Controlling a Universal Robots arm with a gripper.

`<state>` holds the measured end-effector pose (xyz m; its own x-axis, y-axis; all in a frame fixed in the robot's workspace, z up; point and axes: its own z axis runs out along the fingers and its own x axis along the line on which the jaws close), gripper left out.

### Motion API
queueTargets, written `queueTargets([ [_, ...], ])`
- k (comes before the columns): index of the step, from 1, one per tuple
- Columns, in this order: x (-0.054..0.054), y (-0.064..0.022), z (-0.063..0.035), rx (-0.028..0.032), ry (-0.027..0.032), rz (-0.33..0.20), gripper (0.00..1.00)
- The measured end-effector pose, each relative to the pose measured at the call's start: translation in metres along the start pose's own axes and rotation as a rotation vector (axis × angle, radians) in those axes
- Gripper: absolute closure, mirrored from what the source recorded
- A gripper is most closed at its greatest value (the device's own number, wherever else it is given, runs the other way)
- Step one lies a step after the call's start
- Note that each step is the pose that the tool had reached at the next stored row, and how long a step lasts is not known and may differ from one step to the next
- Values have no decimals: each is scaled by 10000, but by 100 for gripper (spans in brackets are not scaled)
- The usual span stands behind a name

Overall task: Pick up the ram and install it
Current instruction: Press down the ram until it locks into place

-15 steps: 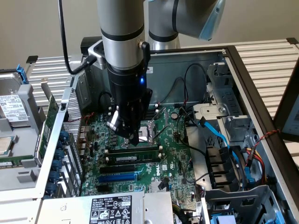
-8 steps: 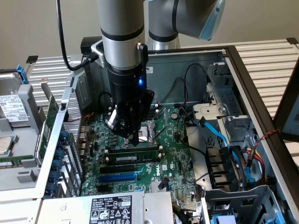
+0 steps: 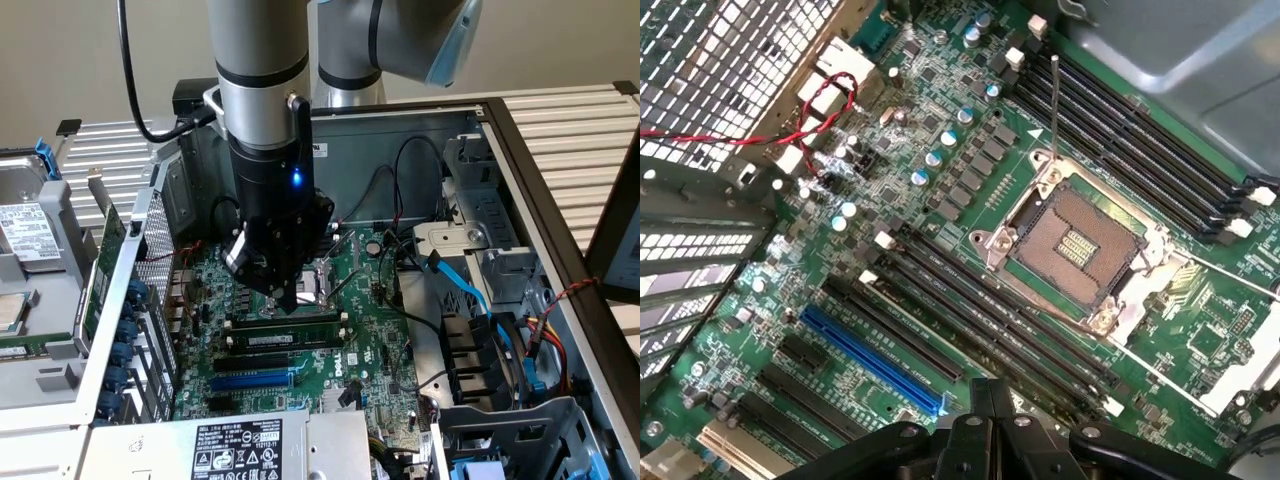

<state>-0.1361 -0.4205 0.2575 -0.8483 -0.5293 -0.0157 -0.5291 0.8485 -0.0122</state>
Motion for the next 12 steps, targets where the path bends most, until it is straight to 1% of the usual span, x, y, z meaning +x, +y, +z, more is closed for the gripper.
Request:
queueTargets([
  [5, 0, 0, 3, 14, 10, 721, 89],
  [12, 0, 0, 9, 52, 35, 1658, 89],
])
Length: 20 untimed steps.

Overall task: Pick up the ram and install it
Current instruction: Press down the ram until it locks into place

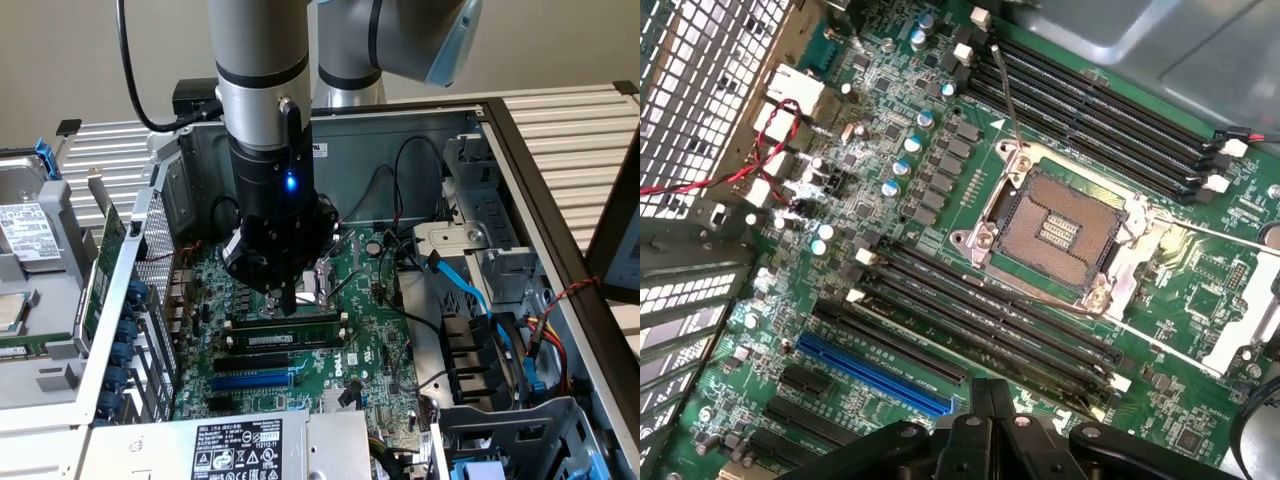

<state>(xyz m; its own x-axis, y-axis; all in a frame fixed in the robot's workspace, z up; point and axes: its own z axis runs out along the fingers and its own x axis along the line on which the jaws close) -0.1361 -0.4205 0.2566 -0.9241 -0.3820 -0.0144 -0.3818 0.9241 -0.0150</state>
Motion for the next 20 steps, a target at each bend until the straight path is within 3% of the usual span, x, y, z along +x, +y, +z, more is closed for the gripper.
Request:
queueTargets([
  [13, 0, 0, 9, 102, 57, 1650, 89],
  [20, 1, 1, 11, 118, 76, 2662, 89],
])
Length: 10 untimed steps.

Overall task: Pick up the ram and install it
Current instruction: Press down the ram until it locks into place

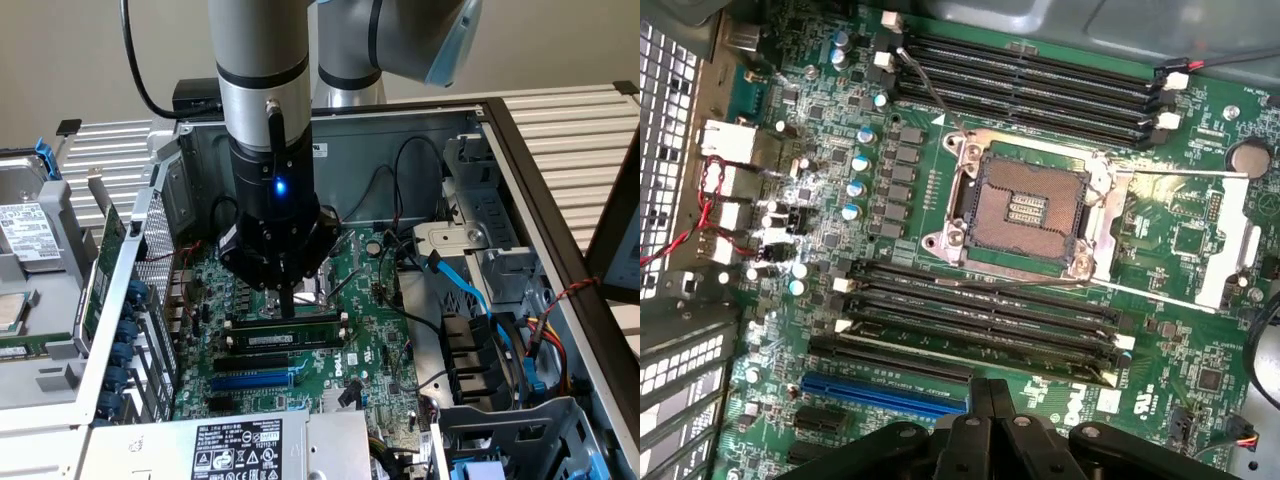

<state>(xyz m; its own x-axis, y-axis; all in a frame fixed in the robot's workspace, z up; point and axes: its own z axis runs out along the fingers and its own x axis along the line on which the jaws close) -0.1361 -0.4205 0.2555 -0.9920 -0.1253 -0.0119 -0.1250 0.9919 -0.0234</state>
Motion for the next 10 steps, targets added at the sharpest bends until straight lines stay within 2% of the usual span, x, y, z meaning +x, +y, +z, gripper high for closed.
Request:
queueTargets([
  [7, 0, 0, 0, 12, 23, 995, 89],
  [10, -1, 0, -1, 13, 25, 1017, 89],
])
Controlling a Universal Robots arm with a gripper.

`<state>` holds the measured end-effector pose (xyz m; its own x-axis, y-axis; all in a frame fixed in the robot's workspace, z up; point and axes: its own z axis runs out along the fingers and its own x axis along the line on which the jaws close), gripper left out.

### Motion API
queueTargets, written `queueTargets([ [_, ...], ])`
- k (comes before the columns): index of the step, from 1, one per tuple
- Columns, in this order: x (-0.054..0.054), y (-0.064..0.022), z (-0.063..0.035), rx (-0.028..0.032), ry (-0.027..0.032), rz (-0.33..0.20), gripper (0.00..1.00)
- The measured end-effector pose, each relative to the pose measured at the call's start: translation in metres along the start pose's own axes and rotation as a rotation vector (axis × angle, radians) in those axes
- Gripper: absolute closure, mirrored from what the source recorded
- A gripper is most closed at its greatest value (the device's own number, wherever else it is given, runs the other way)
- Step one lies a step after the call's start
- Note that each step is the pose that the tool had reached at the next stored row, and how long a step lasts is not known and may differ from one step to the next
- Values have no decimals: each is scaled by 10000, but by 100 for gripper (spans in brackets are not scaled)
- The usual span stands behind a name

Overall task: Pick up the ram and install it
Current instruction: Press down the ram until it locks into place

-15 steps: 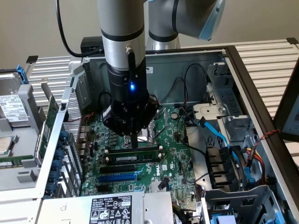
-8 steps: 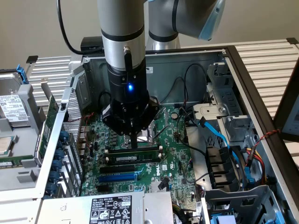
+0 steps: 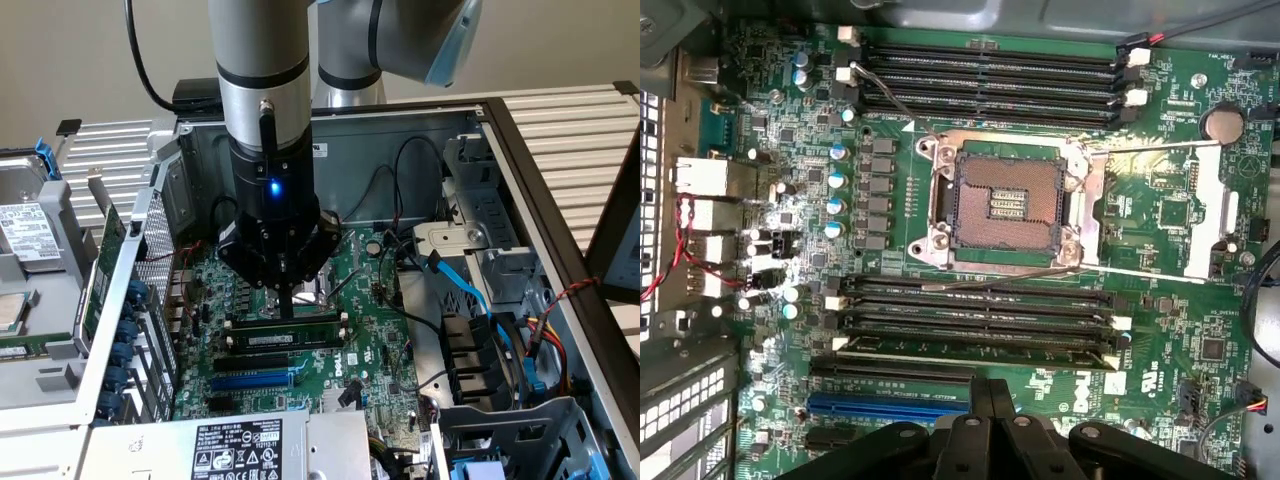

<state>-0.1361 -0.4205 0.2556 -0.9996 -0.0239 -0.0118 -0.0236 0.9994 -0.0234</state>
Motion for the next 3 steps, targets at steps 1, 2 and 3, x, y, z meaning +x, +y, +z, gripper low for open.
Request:
queueTargets([
  [1, 0, 0, 1, -2, -2, 0, 89],
  [2, 0, 0, 1, -2, -1, 0, 89],
  [3, 0, 0, 1, -2, -1, 0, 89],
])
